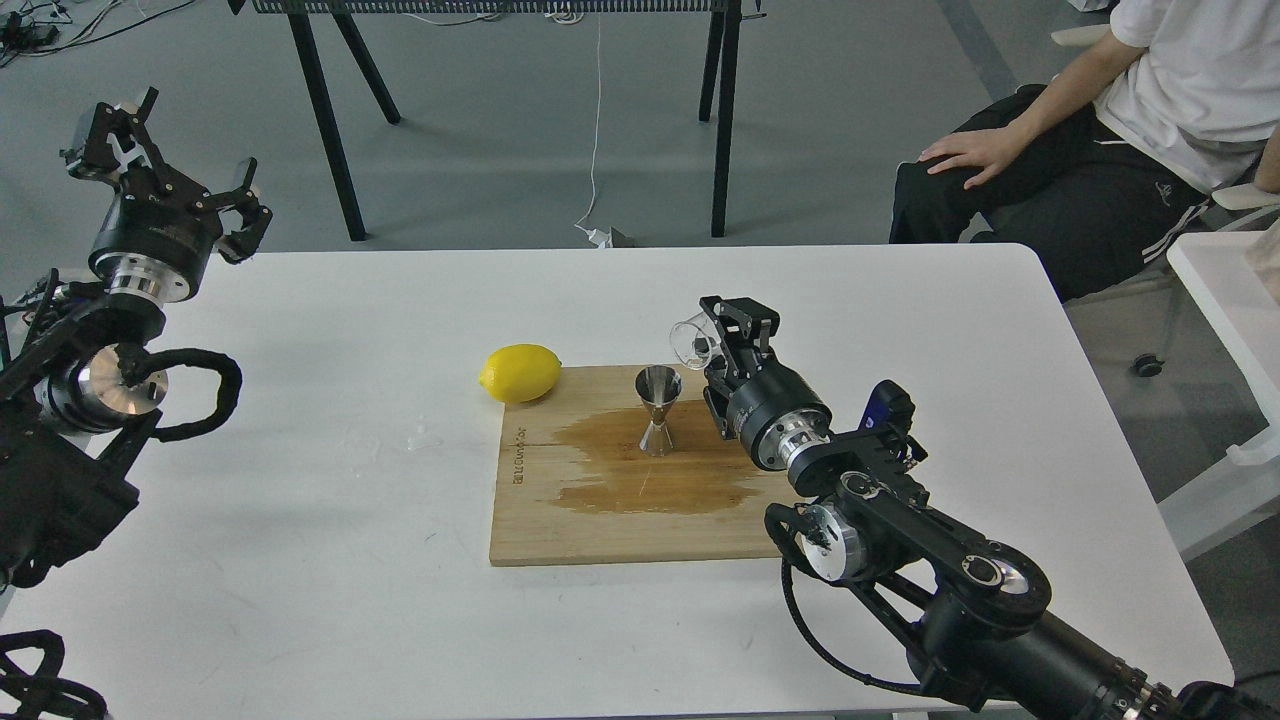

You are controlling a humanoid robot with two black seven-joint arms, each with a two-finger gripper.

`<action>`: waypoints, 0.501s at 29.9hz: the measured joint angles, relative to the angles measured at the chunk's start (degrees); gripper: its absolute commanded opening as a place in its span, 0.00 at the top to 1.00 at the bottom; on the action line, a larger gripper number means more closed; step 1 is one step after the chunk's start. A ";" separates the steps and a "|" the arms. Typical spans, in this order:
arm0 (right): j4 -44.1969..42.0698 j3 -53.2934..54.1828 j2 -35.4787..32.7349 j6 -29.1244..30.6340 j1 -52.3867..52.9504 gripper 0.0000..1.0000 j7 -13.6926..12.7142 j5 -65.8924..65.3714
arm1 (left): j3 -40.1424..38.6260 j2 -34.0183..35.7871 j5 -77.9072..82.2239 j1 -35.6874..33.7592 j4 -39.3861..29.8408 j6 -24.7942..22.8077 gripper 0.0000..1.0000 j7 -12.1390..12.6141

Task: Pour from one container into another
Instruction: 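Tilt the clear cup over the jigger with the right gripper to pour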

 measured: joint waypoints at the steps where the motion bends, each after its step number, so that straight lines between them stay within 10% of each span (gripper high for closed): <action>1: 0.00 -0.02 0.00 0.00 0.04 0.67 0.00 -0.05 | 0.00 0.04 0.00 0.00 0.00 0.00 0.00 -0.01; 15: 0.01 -1.17 0.00 -0.80 0.29 0.67 0.36 -6.89 | -0.04 0.08 0.00 0.00 0.00 0.00 0.00 -0.01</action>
